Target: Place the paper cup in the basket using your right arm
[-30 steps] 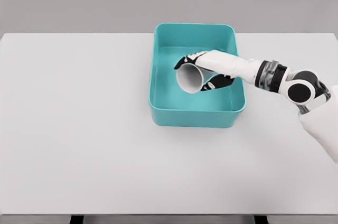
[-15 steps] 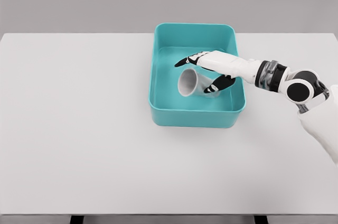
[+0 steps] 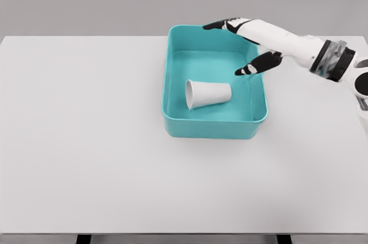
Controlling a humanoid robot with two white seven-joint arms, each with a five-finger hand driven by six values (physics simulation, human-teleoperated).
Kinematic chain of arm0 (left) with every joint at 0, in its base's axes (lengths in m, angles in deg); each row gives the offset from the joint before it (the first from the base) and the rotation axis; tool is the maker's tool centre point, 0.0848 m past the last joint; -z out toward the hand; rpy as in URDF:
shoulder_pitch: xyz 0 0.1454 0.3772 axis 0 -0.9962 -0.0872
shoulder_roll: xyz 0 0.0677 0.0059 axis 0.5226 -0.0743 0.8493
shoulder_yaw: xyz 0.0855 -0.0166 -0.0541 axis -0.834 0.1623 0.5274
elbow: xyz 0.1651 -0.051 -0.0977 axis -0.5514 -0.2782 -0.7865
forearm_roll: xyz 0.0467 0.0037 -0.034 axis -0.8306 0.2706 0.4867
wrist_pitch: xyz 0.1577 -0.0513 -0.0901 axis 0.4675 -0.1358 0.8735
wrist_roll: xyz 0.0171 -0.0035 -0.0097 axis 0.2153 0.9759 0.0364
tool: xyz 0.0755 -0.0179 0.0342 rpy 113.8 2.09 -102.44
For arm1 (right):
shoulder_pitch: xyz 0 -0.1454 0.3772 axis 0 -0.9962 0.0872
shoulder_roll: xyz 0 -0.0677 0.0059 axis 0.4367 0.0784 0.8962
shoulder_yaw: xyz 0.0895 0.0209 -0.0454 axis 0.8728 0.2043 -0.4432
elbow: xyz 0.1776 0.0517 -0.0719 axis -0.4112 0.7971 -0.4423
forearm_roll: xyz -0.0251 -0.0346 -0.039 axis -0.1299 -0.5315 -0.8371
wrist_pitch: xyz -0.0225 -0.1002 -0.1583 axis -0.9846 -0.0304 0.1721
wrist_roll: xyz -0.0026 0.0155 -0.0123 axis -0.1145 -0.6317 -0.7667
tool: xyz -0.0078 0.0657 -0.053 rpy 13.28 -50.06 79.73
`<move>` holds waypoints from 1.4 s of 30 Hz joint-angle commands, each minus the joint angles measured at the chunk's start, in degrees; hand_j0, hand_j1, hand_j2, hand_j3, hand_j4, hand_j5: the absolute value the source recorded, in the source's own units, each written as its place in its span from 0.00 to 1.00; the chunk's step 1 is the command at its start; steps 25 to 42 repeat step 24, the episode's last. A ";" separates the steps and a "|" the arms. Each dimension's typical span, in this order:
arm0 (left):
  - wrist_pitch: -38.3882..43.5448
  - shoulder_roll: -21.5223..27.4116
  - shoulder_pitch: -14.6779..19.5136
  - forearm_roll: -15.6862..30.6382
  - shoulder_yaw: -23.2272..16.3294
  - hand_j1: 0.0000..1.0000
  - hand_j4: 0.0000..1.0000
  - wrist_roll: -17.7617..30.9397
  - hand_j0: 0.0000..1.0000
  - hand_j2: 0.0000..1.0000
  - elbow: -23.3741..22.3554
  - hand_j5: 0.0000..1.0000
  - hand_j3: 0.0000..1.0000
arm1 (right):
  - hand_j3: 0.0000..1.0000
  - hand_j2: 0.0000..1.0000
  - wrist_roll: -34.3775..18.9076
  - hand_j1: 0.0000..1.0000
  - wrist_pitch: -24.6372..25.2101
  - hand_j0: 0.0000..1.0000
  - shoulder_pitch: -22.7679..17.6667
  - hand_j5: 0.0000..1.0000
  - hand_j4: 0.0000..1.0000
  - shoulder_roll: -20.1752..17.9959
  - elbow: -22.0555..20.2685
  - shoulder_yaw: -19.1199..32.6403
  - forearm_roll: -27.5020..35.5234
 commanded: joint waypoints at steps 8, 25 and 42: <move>0.00 0.00 0.00 0.03 0.01 1.00 1.00 -0.05 1.00 1.00 0.00 1.00 1.00 | 0.98 0.98 0.03 0.98 -6.58 0.98 -13.62 0.98 0.98 -8.40 -8.07 13.90 16.07; -0.09 0.00 -0.26 0.11 -0.25 1.00 1.00 -0.05 1.00 1.00 0.00 1.00 1.00 | 1.00 1.00 0.03 1.00 -15.72 1.00 -26.46 1.00 1.00 -8.40 -8.07 19.71 16.16; -0.09 0.00 -0.26 0.11 -0.25 1.00 1.00 -0.05 1.00 1.00 0.00 1.00 1.00 | 1.00 1.00 0.03 1.00 -15.72 1.00 -26.46 1.00 1.00 -8.40 -8.07 19.71 16.16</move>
